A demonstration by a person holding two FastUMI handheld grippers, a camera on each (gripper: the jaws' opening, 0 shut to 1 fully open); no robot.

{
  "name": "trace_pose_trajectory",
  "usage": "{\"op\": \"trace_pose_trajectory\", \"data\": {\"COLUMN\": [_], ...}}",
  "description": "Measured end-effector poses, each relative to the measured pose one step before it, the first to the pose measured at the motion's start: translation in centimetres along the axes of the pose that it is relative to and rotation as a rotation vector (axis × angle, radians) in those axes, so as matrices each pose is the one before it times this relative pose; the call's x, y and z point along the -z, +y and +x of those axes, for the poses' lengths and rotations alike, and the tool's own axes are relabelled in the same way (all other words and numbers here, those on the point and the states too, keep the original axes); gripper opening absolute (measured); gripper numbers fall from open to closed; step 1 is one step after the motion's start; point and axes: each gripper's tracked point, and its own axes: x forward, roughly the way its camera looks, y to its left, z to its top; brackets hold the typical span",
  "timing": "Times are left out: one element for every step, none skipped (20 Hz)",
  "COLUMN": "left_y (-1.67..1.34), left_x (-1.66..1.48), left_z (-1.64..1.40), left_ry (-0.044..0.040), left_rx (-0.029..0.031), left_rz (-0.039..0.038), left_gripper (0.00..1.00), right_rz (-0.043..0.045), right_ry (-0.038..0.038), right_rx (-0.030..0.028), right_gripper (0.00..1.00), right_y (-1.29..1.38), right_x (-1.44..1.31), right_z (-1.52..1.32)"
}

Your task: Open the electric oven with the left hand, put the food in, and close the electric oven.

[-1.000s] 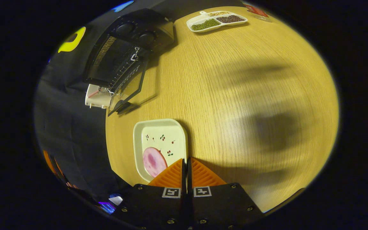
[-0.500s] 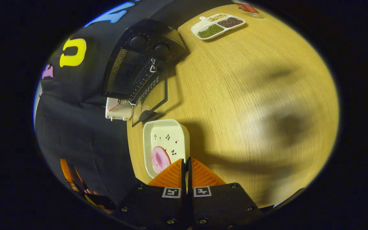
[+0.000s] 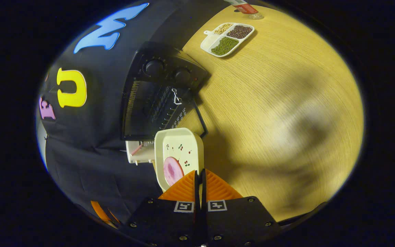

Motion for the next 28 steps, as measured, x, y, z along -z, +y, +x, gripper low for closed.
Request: {"op": "trace_pose_trajectory", "data": {"left_y": [0.346, 0.324, 0.421, 0.359, 0.467, 0.482, 0.412, 0.322, 0.368, 0.212, 0.268, 0.084, 0.34, 0.344, 0.257, 0.232, 0.254, 0.206, 0.288, 0.206, 0.171, 0.122, 0.058, 0.109, 0.245, 0.142, 0.184, 0.135], "left_x": [0.225, 0.19, 0.129, 0.127, -0.022, -0.284, -0.09, -0.122, -0.034, -0.002, 0.022, 0.301, 0.341, 0.323, 0.462, 0.125, 0.203, 0.083, 0.274, 0.091, 0.14, 0.066, 0.254, 0.181, 0.207, 0.005, 0.169, 0.087], "left_z": [0.462, 0.477, 0.436, 0.501, 0.576, 0.449, 0.412, 0.329, 0.598, 0.311, 0.408, 0.283, 0.397, 0.271, 0.33, 0.282, 0.212, 0.243, 0.146, 0.192, 0.154, 0.146, 0.173, 0.15, 0.072, 0.089, 0.05, 0.07], "left_ry": [0.00109, 0.00065, 0.00144, 0.00138, -0.00222, -0.00624, -0.00153, -0.00158, -0.00272, -0.00362, -0.00242, 0.00288, 0.00493, 0.00779, 0.00863, 0.00563, 0.00433, 0.0034, 0.00428, 0.00355, 0.00436, 0.00481, 0.00629, 0.00698, 0.00585, 0.00397, 0.0067, 0.0059], "left_rx": [0.00036, 0.00051, -0.00018, -0.00071, -0.00352, -0.00454, -0.002, 0.00047, 0.0005, 0.0013, -0.00223, -0.0012, -0.00091, -0.00119, -0.00095, -0.00165, -0.00229, -0.0027, -0.00255, -0.00265, -0.00306, -0.0019, -0.00212, -0.00207, -0.00239, -0.00191, -0.00131, -0.00139], "left_rz": [-0.00083, -0.00067, 0.0003, 0.00094, -0.00045, -0.00238, -0.00345, -0.00364, -0.00141, 0.0014, 0.00415, 0.0036, 0.0005, -0.00074, -0.00148, 0.00026, 0.00256, 0.0041, 0.00437, 0.00477, 0.00405, 0.00325, 0.00331, 0.00368, 0.00358, 0.00222, 0.00366, 0.00416], "left_gripper": [0.99, 0.99, 0.99, 0.99, 0.99, 0.99, 0.99, 0.99, 0.99, 0.99, 0.99, 0.99, 0.99, 0.99, 0.99, 0.99, 0.99, 0.99, 0.99, 0.99, 0.99, 0.99, 0.99, 0.99, 0.99, 0.99, 0.99, 0.99], "right_rz": [0.0357, 0.03652, 0.03465, 0.0288, 0.02388, 0.02071, 0.02043, 0.02199, 0.02233, 0.02421, 0.02442, 0.02213, 0.0196, 0.01152, 0.01463, 0.0191, 0.01723, 0.01415, 0.01247, 0.01053, 0.0116, 0.01004, 0.00855, 0.00161, -0.00516, -0.0042, 0.00667, 0.01129], "right_ry": [-0.02623, -0.01838, -0.01294, -0.01302, -0.01285, -0.01302, -0.01294, -0.02188, -0.02064, -0.01573, -0.01618, -0.01513, -0.02233, -0.01718, -0.01987, -0.0163, -0.01733, -0.01409, -0.01024, -0.01125, -0.01106, -0.01126, -0.01144, -0.01176, -0.01877, -0.01669, -0.01198, -0.00224], "right_rx": [-0.01284, -0.00514, -0.00403, 0.00556, 0.00168, -0.0036, -0.00466, -0.00303, -0.00453, -0.0102, -0.00948, -0.01044, -0.01149, -0.00824, -0.0151, -0.01345, -0.00273, -0.00282, -0.00311, -0.00034, 0.00088, 0.00126, 0.00114, -0.00156, -0.00445, -0.00104, -0.00364, -0.00841], "right_gripper": [0.0, 0.0, 0.0, 0.0, 0.01, 0.01, 0.01, 0.01, 0.01, 0.01, 0.0, 0.01, 0.01, 0.01, 0.01, 0.0, 0.02, 0.02, 0.02, 0.02, 0.03, 0.03, 0.02, 0.02, 0.02, 0.02, 0.02, 0.03], "right_y": [0.864, 0.709, 0.606, 0.341, 0.462, 0.45, 0.45, 0.381, 0.416, 0.562, 0.484, 0.567, 0.557, 0.543, 0.542, 0.63, 0.317, 0.311, 0.35, 0.246, 0.217, 0.276, 0.145, 0.325, 0.211, 0.171, 0.187, 0.269], "right_x": [-0.339, -0.081, -0.133, 0.045, -0.087, 0.023, -0.073, -0.215, -0.323, -0.15, -0.343, -0.197, -0.441, -0.274, -0.351, -0.072, -0.208, -0.098, -0.012, 0.011, 0.068, 0.07, 0.093, 0.025, -0.074, 0.012, 0.051, 0.22], "right_z": [0.619, 0.693, 0.773, 0.707, 0.772, 0.572, 0.672, 0.542, 0.618, 0.614, 0.615, 0.627, 0.526, 0.625, 0.534, 0.46, 0.639, 0.583, 0.61, 0.689, 0.634, 0.674, 0.615, 0.566, 0.55, 0.604, 0.502, 0.392]}}
